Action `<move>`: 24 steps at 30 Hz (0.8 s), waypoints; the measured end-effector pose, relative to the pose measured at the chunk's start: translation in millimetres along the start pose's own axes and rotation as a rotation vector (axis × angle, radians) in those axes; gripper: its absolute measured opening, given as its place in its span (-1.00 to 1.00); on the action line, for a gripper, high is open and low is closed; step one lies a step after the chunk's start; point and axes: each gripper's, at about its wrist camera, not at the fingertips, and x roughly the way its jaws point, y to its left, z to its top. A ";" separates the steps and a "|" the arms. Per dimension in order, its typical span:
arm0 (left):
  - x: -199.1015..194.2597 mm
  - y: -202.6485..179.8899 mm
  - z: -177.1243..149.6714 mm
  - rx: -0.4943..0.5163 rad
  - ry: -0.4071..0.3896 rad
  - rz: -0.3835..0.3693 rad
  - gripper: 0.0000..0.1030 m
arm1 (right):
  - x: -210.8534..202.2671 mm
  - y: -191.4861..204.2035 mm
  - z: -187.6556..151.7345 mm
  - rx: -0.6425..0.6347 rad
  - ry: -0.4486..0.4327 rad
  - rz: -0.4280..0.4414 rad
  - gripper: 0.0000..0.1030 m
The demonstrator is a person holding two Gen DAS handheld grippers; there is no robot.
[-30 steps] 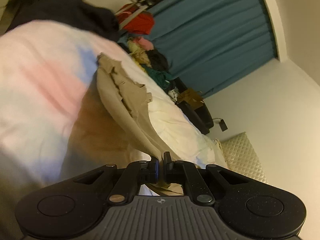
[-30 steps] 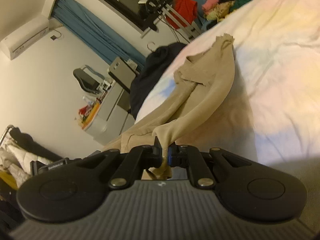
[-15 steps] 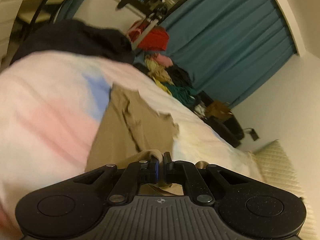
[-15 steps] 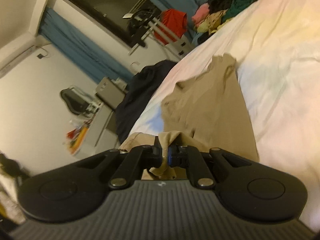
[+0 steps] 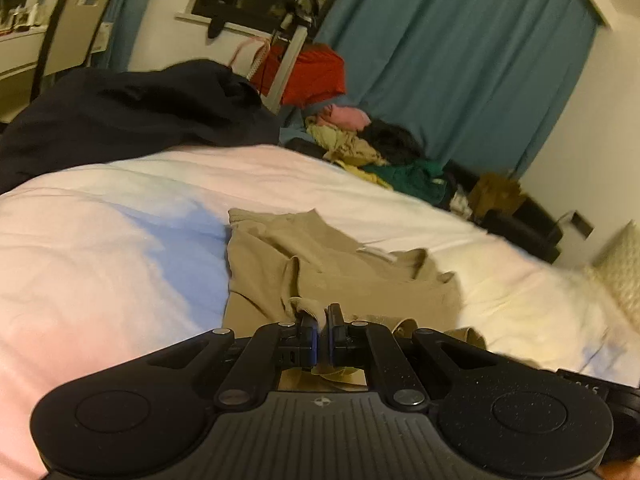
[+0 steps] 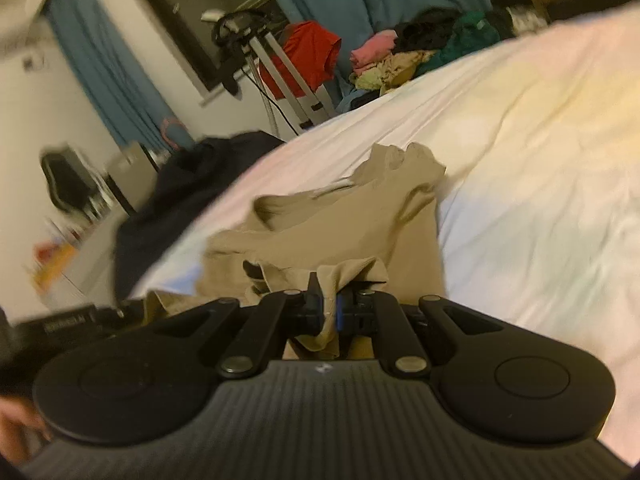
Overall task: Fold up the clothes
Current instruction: 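Lift the hem and fold it over toward the collar with both tools, release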
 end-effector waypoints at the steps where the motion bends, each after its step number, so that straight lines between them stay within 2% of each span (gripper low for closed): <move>1: 10.8 1.4 -3.2 0.021 0.013 0.009 -0.90 | 9.4 0.3 -1.0 -0.034 0.007 -0.024 -0.82; 4: 41.0 5.3 -14.8 0.078 0.056 0.053 -0.90 | 32.4 -2.0 -6.7 -0.097 0.040 -0.066 -0.82; 7: 61.1 13.8 -20.8 0.075 0.094 0.066 -0.89 | 51.4 -4.9 -13.4 -0.144 0.081 -0.097 -0.82; 13: 59.9 12.9 -23.8 0.103 0.095 0.074 -0.85 | 57.2 -8.9 -15.2 -0.142 0.102 -0.103 -0.82; 16: 46.9 6.8 -25.6 0.127 0.072 0.075 -0.60 | 48.9 -2.6 -13.3 -0.160 0.093 -0.118 -0.81; 18: 31.9 1.5 -25.9 0.128 0.039 0.064 -0.24 | 38.7 3.8 -13.0 -0.177 0.072 -0.127 -0.70; 19: 23.7 -1.6 -25.9 0.133 0.023 0.061 -0.15 | 32.0 7.6 -13.1 -0.189 0.060 -0.132 -0.63; 20: 13.7 -5.9 -26.0 0.146 0.005 0.059 -0.03 | 25.3 11.4 -13.3 -0.202 0.047 -0.137 -0.31; 21: 2.9 -10.8 -26.3 0.162 -0.016 0.057 0.06 | 18.5 15.1 -13.4 -0.214 0.035 -0.141 0.21; 22: -7.9 -15.7 -26.6 0.179 -0.036 0.056 0.13 | 8.8 19.0 -14.3 -0.229 0.015 -0.138 0.51; 23: -19.3 -19.8 -27.4 0.192 -0.057 0.055 0.30 | -2.0 22.9 -15.4 -0.241 -0.011 -0.130 0.94; 24: -31.1 -23.3 -28.5 0.203 -0.078 0.054 0.51 | -14.7 27.6 -16.8 -0.253 -0.038 -0.121 1.00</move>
